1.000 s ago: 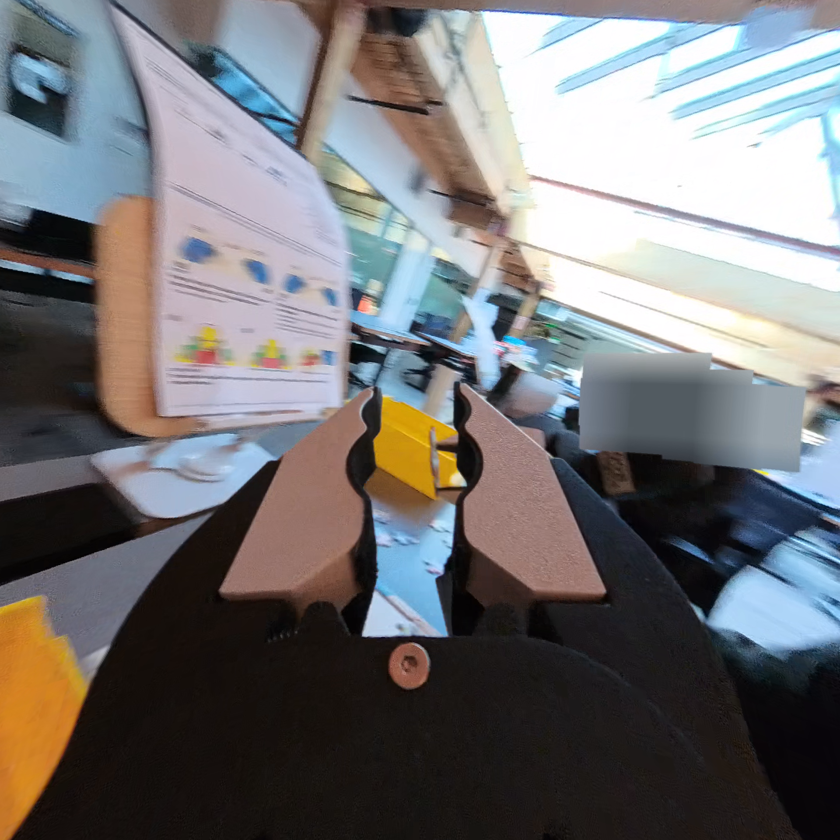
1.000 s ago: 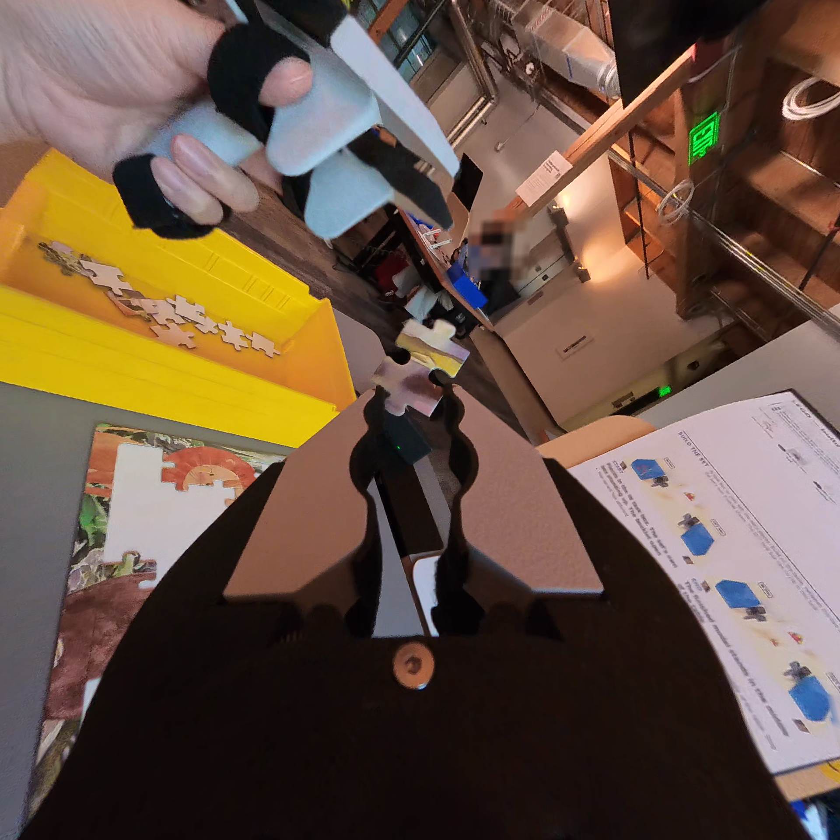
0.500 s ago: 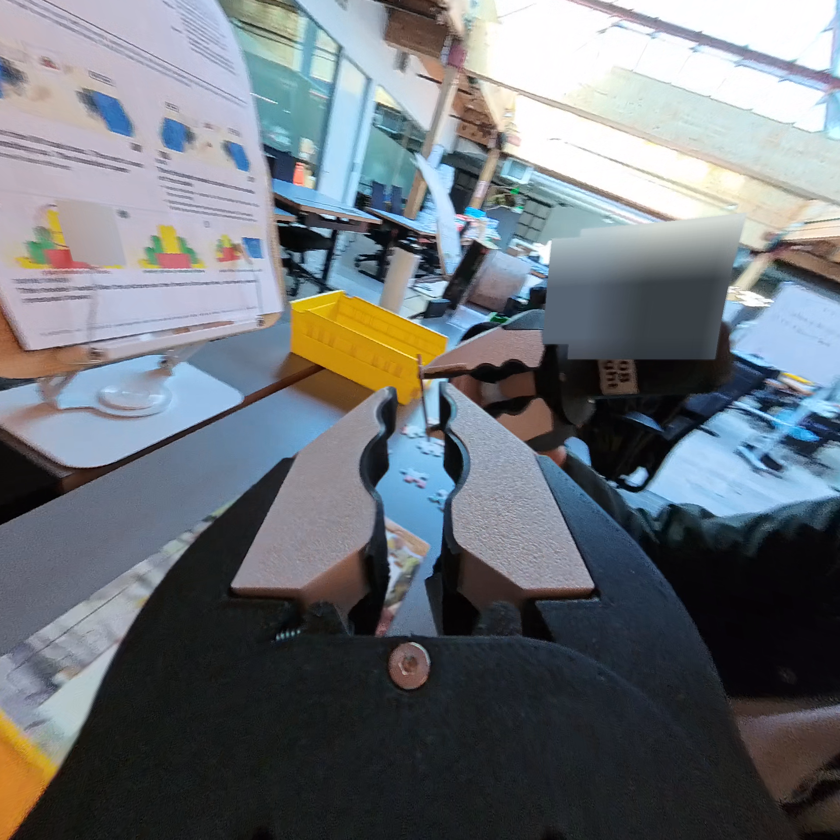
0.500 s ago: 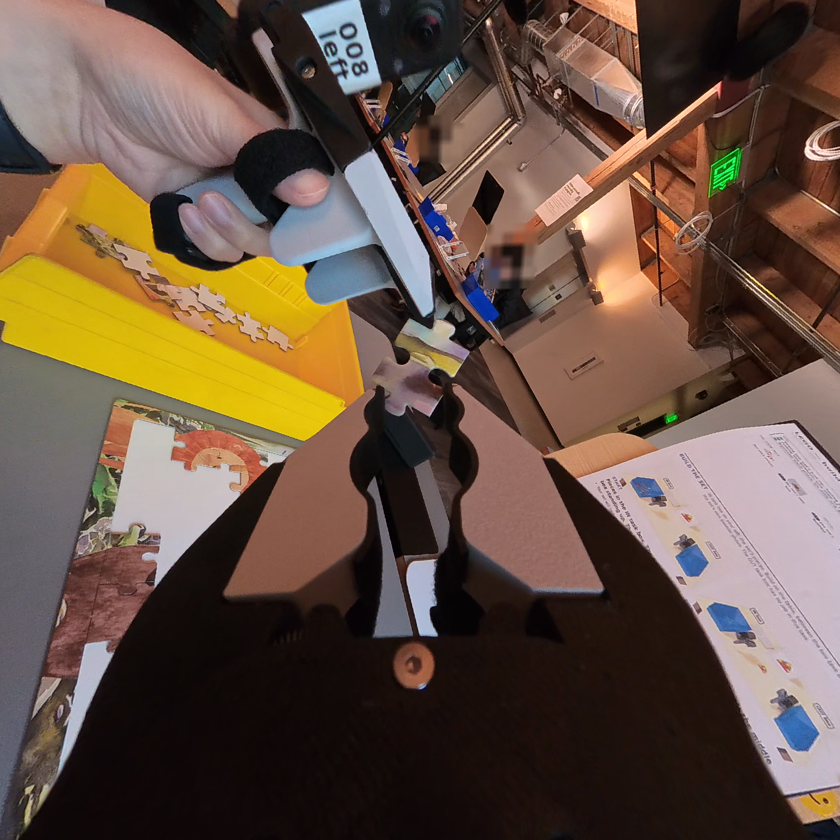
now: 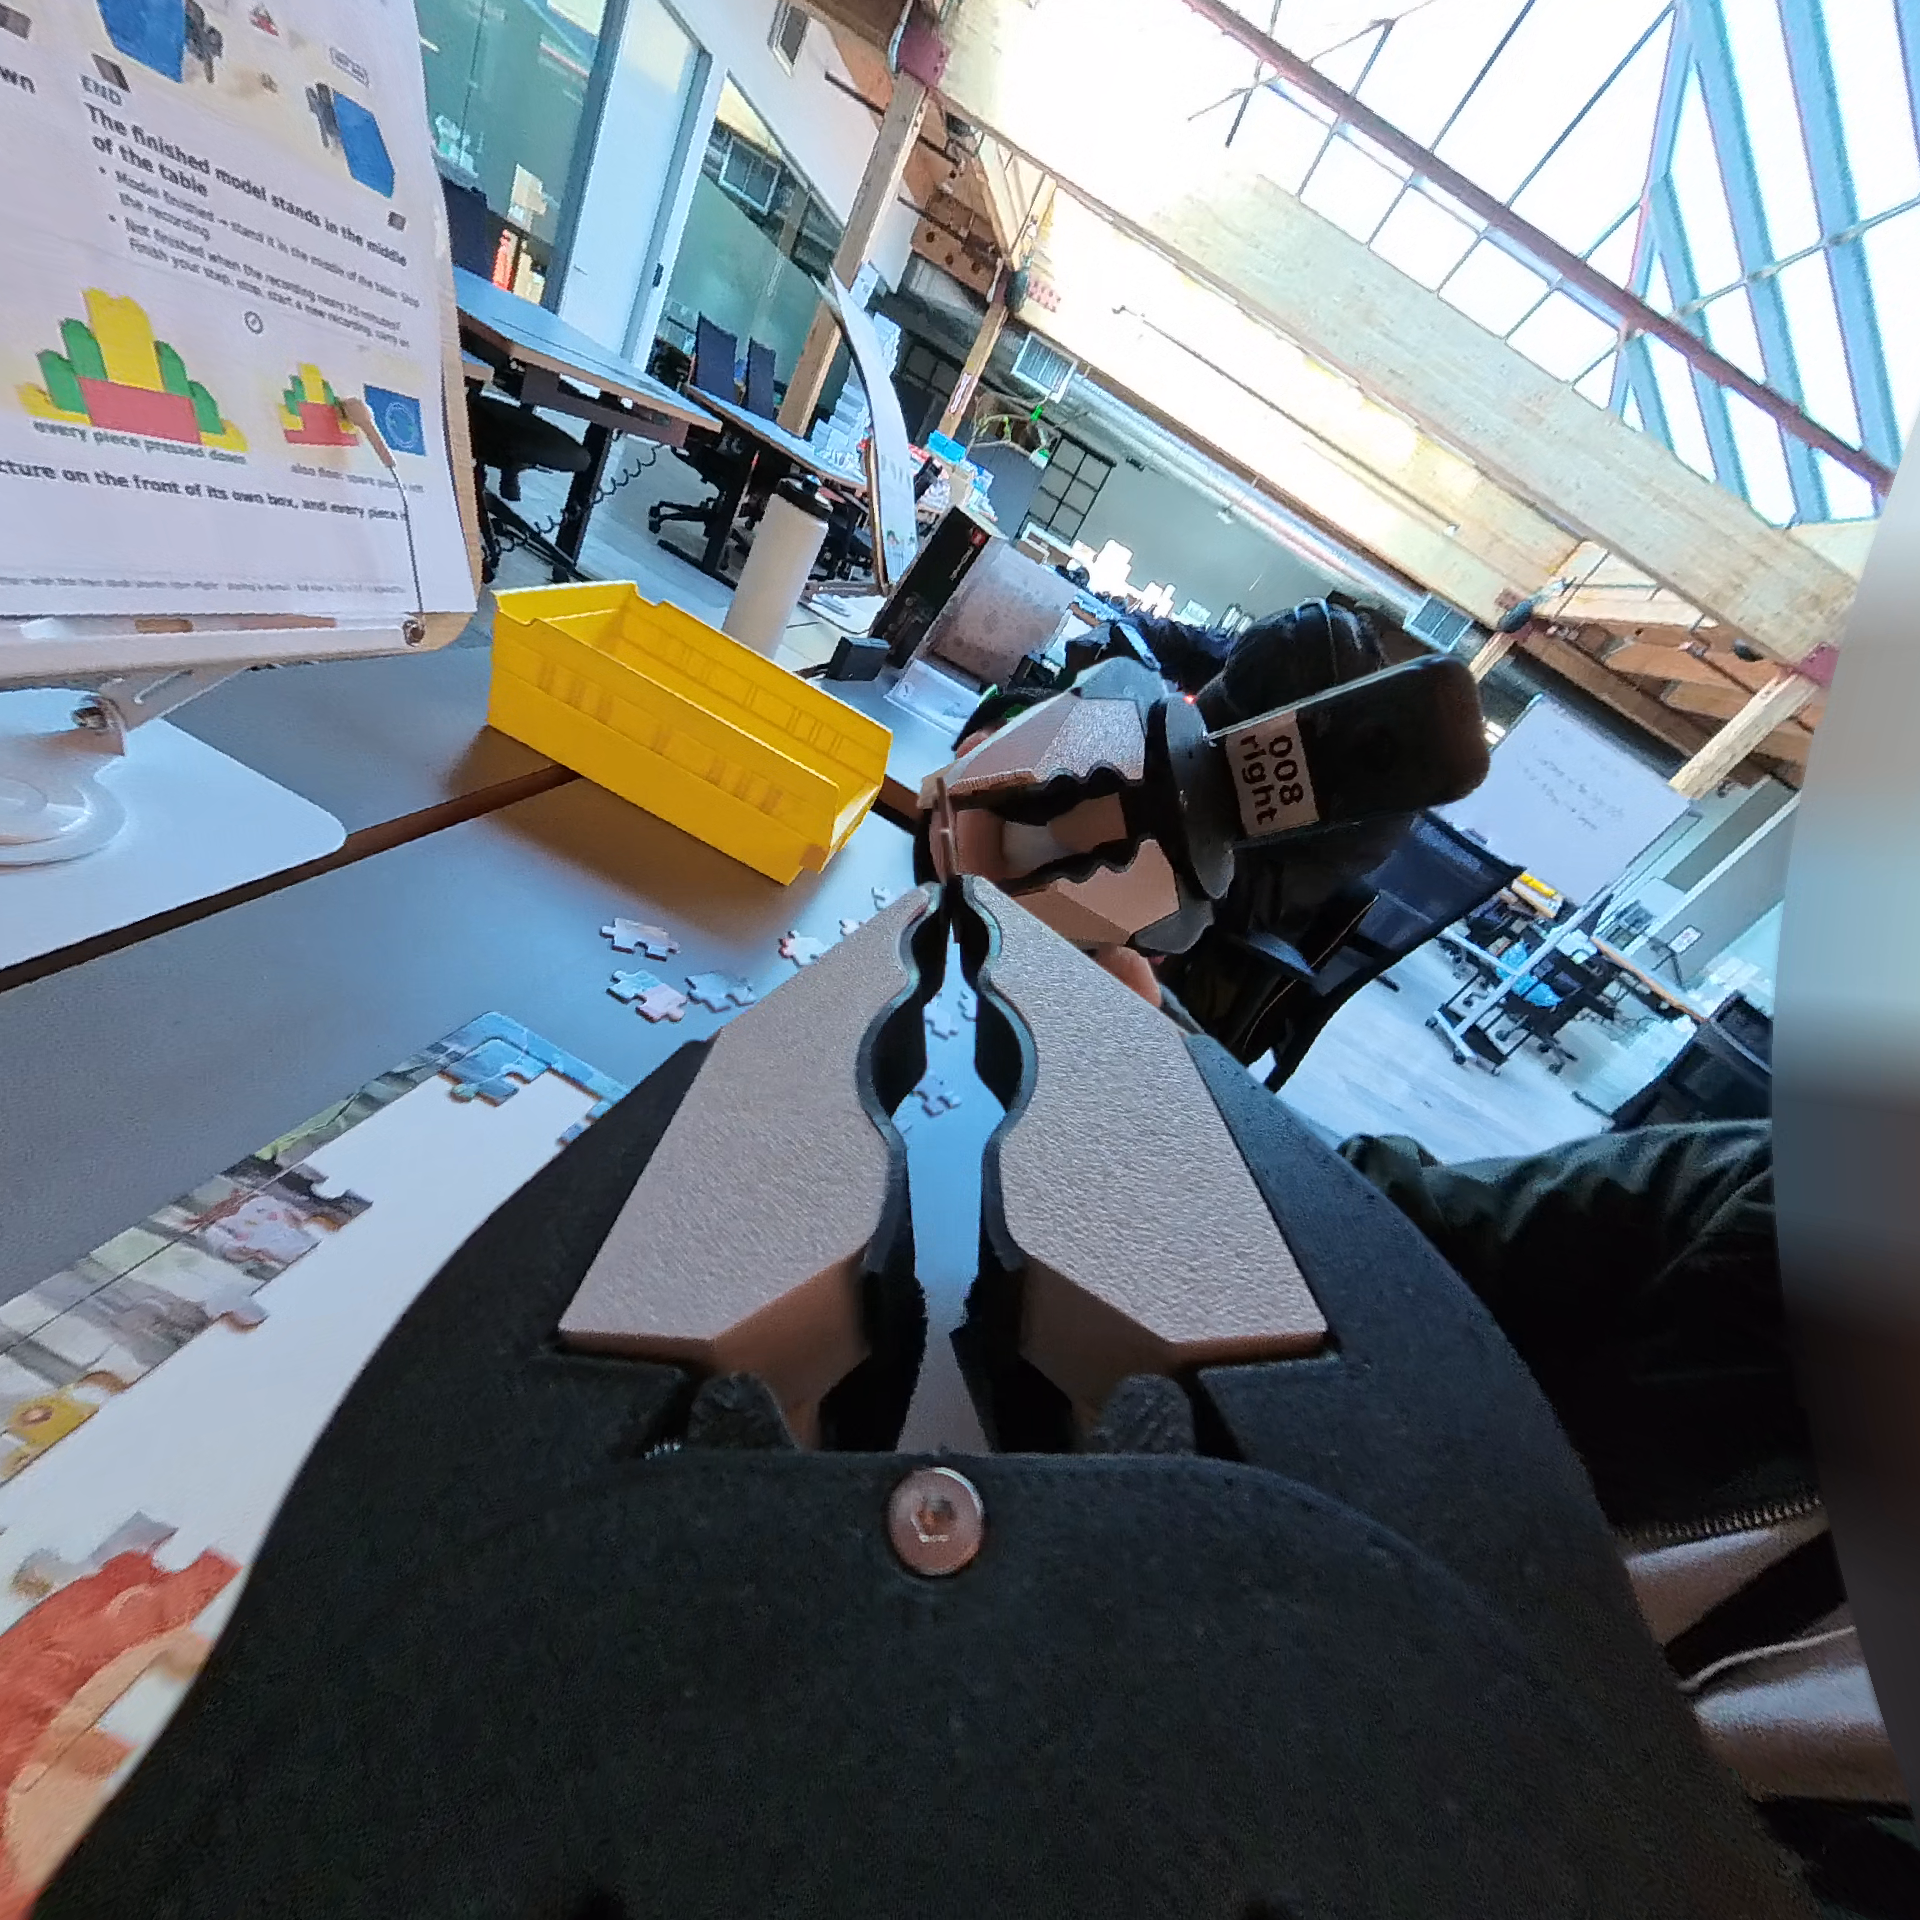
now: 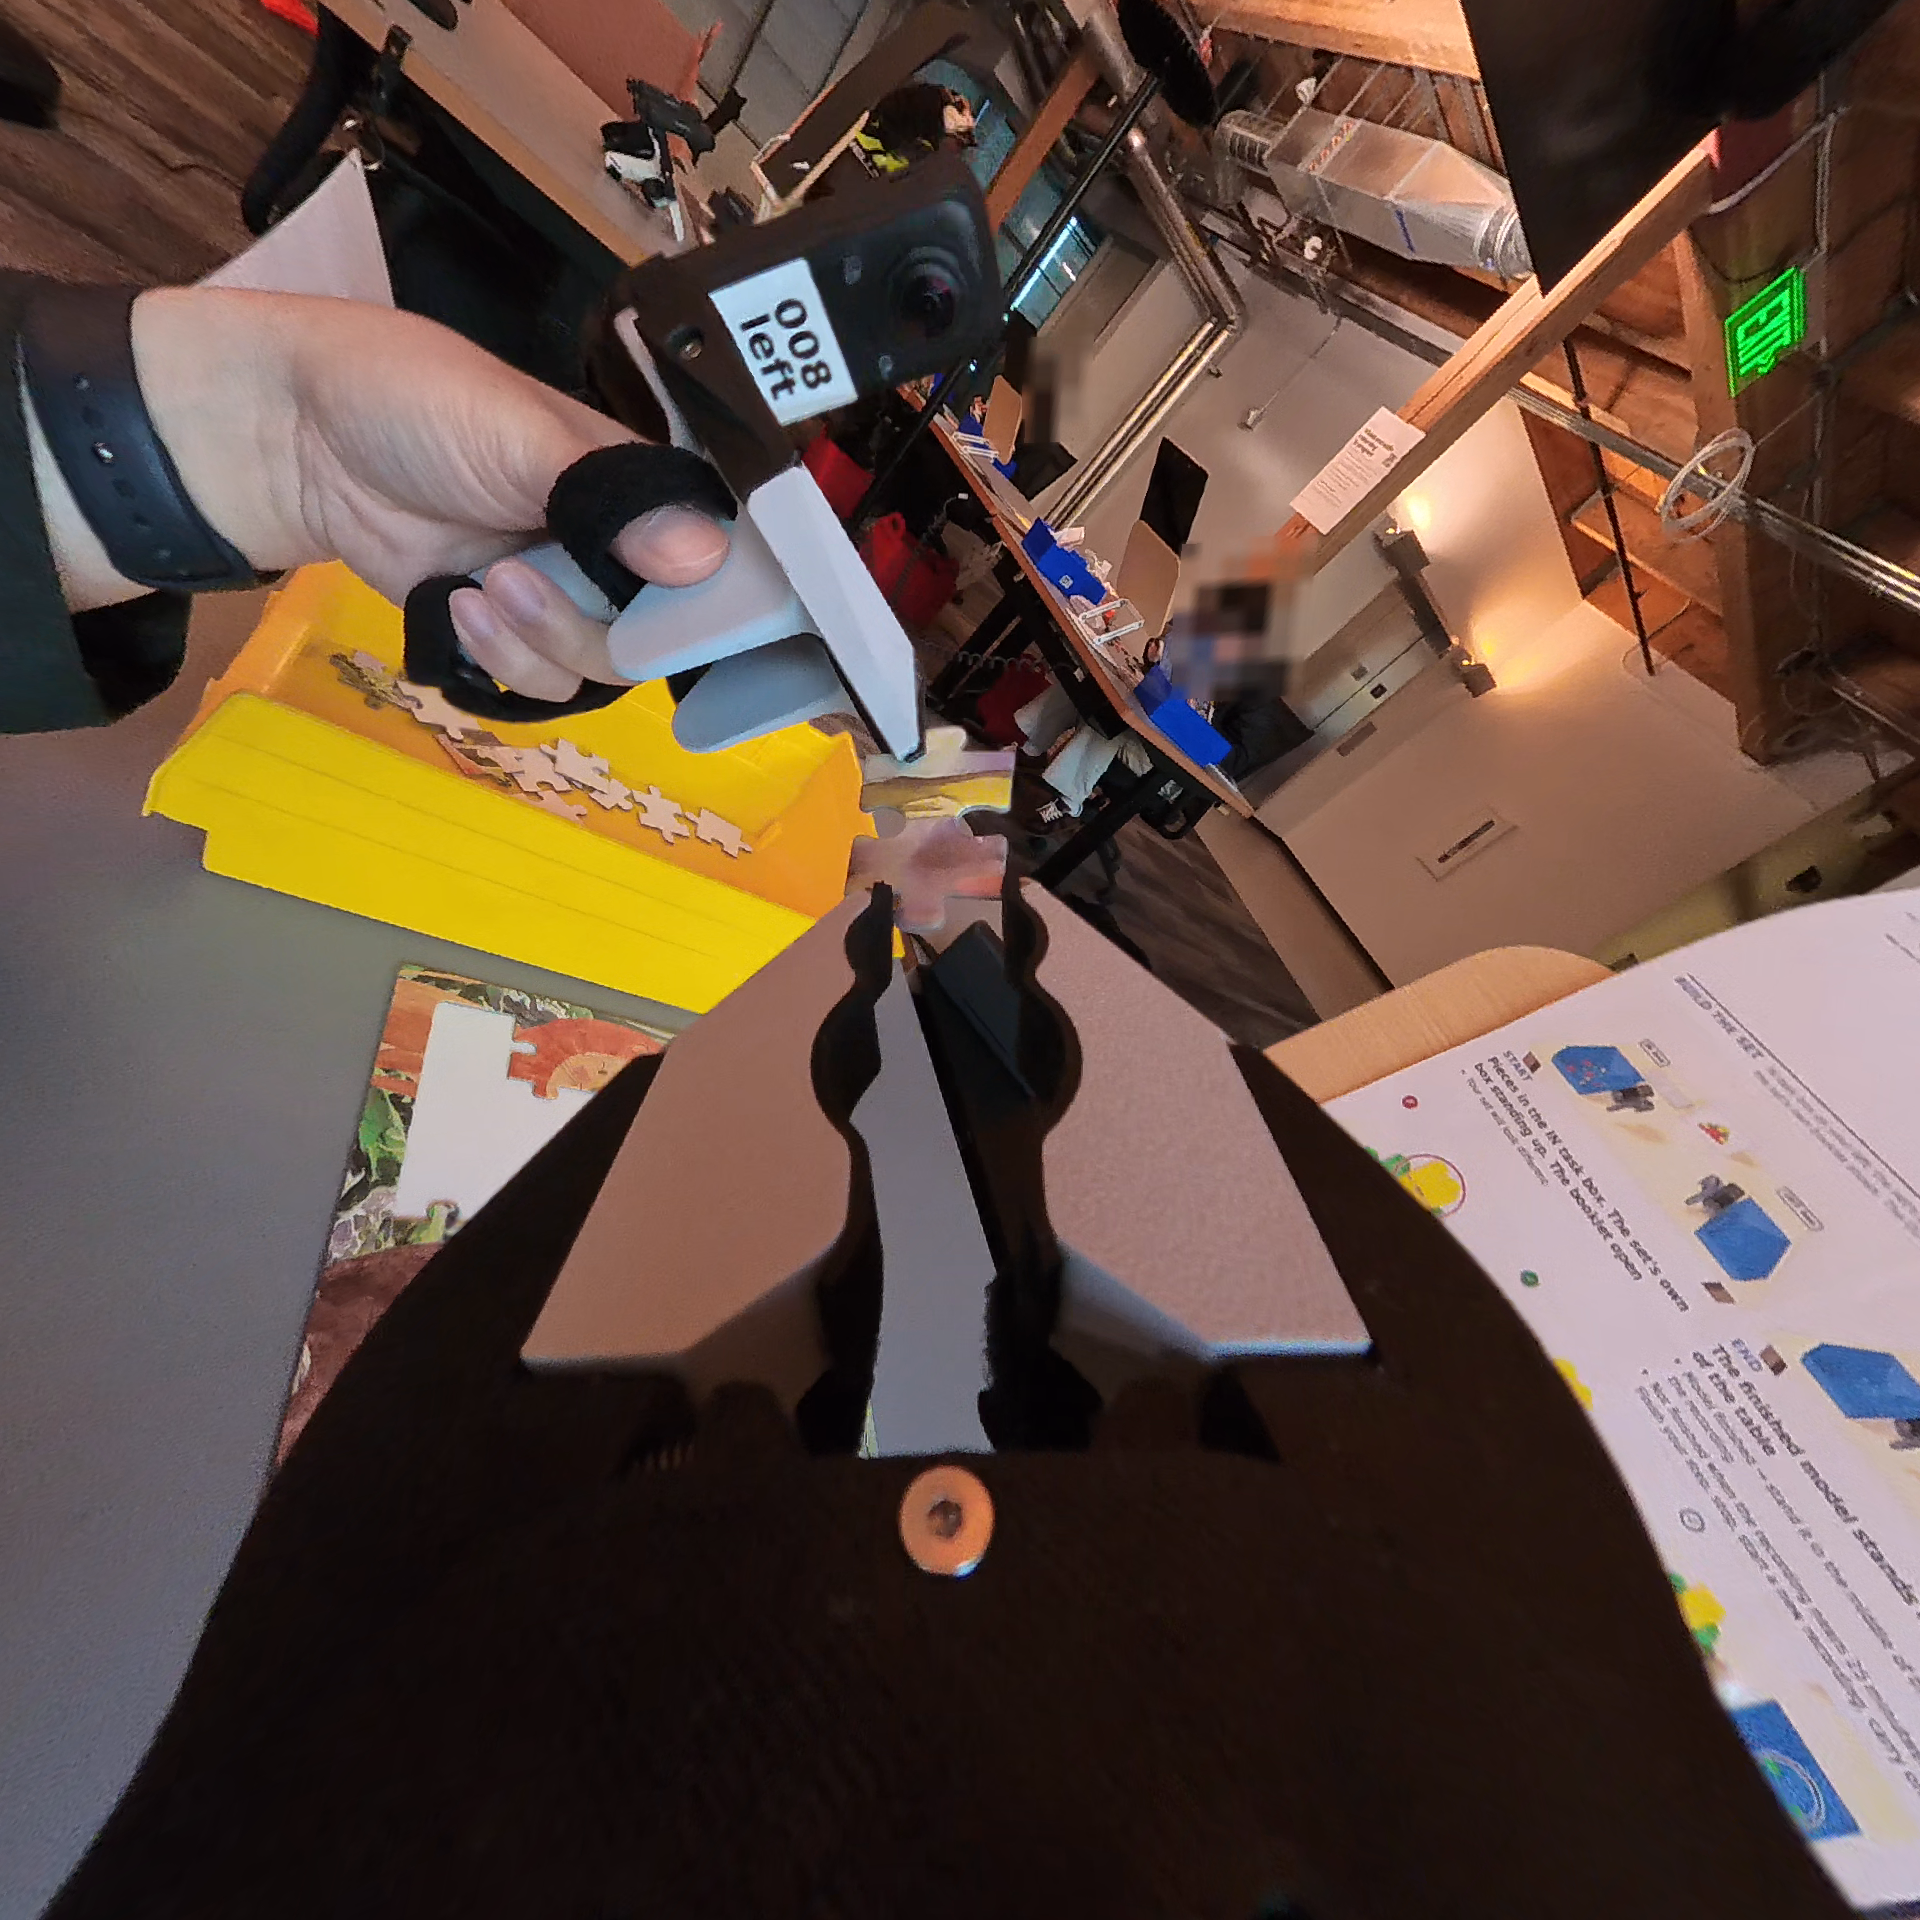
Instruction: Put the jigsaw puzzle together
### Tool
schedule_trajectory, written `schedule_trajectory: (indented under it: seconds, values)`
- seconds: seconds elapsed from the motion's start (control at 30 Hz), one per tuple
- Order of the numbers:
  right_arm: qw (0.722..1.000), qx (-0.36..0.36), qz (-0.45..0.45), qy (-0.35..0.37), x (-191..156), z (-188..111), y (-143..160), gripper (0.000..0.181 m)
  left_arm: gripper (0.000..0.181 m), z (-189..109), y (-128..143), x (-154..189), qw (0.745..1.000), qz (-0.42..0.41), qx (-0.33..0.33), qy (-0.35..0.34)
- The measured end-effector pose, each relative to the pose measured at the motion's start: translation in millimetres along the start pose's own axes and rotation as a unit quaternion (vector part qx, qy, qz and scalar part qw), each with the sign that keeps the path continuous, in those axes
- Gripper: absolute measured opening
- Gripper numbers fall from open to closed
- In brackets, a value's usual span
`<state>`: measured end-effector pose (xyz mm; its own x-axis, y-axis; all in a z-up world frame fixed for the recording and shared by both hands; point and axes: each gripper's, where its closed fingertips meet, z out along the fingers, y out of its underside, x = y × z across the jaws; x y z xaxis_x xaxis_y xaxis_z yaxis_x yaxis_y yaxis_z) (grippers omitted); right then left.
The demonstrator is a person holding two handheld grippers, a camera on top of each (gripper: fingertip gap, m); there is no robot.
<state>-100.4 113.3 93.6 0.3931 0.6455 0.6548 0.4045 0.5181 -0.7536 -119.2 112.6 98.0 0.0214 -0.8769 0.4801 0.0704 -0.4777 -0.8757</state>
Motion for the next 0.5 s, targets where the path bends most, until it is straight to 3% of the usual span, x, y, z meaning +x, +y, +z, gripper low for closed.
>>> schedule_trajectory:
  seconds: [0.27, 0.5]
  values:
    - [0.993, -0.071, 0.096, -0.020, 11.7, -32.2, 50.8, 0.030, 0.000, 22.8, 1.6, -35.7, 0.992, -0.085, 0.079, -0.045]
    - [0.974, -0.164, 0.153, -0.034, 9.9, -55.3, 108.7, 0.042, 0.000, 53.0, 42.6, -82.4, 0.985, -0.110, 0.084, -0.103]
